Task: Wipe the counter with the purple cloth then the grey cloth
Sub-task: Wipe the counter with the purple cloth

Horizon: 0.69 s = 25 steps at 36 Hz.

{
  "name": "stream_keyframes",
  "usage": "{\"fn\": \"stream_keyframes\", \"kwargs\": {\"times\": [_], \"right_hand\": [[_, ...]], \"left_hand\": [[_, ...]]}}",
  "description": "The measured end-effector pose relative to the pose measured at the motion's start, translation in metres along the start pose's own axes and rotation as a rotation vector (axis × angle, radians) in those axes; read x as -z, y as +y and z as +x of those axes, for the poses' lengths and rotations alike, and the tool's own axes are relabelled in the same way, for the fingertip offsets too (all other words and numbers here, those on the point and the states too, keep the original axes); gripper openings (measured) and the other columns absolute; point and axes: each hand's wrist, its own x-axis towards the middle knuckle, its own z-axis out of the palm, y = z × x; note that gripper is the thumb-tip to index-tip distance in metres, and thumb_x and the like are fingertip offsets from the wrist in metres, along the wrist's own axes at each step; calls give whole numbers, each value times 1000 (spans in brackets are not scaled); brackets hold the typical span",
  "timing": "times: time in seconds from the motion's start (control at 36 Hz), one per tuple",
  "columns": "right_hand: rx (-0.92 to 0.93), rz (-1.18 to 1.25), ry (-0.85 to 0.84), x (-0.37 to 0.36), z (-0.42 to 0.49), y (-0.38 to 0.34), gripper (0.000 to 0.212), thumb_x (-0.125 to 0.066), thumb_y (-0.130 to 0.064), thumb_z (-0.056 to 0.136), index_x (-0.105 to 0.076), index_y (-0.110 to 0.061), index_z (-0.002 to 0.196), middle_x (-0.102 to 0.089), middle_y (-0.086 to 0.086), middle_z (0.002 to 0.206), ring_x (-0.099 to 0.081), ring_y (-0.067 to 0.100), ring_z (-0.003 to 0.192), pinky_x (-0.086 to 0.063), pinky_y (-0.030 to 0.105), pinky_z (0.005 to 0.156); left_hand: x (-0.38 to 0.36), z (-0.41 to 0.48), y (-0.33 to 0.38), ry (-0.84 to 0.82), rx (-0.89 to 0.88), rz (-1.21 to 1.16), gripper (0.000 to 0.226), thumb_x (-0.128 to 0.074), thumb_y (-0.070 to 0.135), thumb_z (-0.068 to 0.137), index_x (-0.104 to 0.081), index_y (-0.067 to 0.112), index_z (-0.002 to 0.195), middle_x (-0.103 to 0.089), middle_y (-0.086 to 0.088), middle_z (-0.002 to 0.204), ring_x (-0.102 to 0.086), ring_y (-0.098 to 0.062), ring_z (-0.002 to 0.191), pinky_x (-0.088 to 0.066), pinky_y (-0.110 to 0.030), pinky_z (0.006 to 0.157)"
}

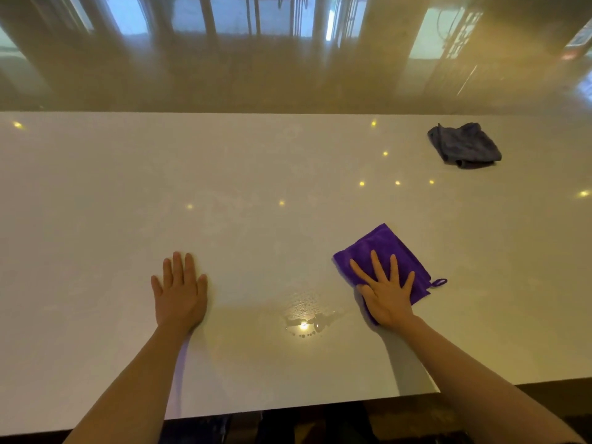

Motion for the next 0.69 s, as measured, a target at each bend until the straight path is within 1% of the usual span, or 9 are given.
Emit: {"fn": "stream_keyframes", "kwargs": {"times": [0.14, 0.31, 0.42, 0.5, 0.58, 0.61, 0.64, 0.67, 0.69], "right_hand": [[27, 37, -12, -6, -15, -35, 58, -18, -45, 96, 20, -33, 137, 14, 4, 158, 18, 42, 141, 7, 70, 106], [134, 47, 8, -12, -28, -86, 57, -18, -50, 95, 27, -44, 129, 15, 5, 158, 19, 45, 139, 10, 72, 103], [216, 51, -11, -12, -34, -116, 55, -20, -49, 95, 18, -49, 135, 16, 5, 157, 21, 45, 139, 18, 71, 100], [287, 42, -9, -11, -37, -138, 54, -21, -48, 95, 7, -48, 140, 16, 5, 157, 22, 45, 138, 33, 65, 87], [357, 16, -35, -9, -40, -156, 54, -22, -48, 95, 5, -47, 142, 15, 5, 158, 22, 44, 138, 36, 61, 83], [378, 7, -39, -7, -42, -159, 53, -22, -48, 95, 3, -47, 142, 12, 6, 158, 19, 44, 139, 36, 62, 85], [394, -18, -37, -3, -46, -161, 52, -23, -48, 94, -3, -48, 142, 2, 7, 159, 10, 45, 141, 34, 66, 89], [393, -61, -14, 0, -50, -162, 49, -24, -48, 92, -14, -50, 140, -15, 6, 158, -8, 44, 142, 27, 70, 95], [368, -109, -1, 3, -54, -163, 48, -25, -49, 88, -27, -52, 136, -35, 3, 151, -30, 40, 137, 15, 69, 100]], "left_hand": [[0, -1, 1, 8, -2, -15, 56, -16, 35, 98, 6, 15, 146, 10, -7, 158, 11, -24, 145, 4, -46, 118], [1, -1, 0, 13, -12, -9, 56, -16, 34, 98, 6, 15, 146, 9, -8, 158, 10, -25, 145, 3, -47, 118], [1, -1, 0, 15, -16, -5, 56, -16, 34, 98, 6, 14, 146, 9, -9, 158, 10, -26, 145, 3, -47, 118], [2, -1, 1, 9, -19, -12, 56, -16, 34, 98, 6, 15, 146, 9, -9, 158, 10, -25, 145, 4, -47, 118], [2, -1, 0, 6, -33, -18, 57, -15, 35, 97, 7, 15, 146, 11, -9, 157, 11, -25, 145, 5, -46, 118], [2, -1, -1, 5, -36, -20, 57, -14, 36, 97, 8, 15, 145, 11, -9, 157, 12, -25, 145, 5, -46, 118], [2, -1, -1, 4, -37, -19, 57, -14, 36, 97, 8, 15, 145, 11, -9, 157, 12, -25, 145, 5, -46, 118], [2, -2, -1, 5, -39, -15, 57, -14, 36, 97, 8, 15, 145, 12, -9, 157, 12, -25, 145, 5, -46, 118], [2, -2, -2, 7, -41, -12, 57, -14, 36, 97, 8, 15, 145, 11, -9, 157, 12, -26, 145, 5, -46, 118]]}}
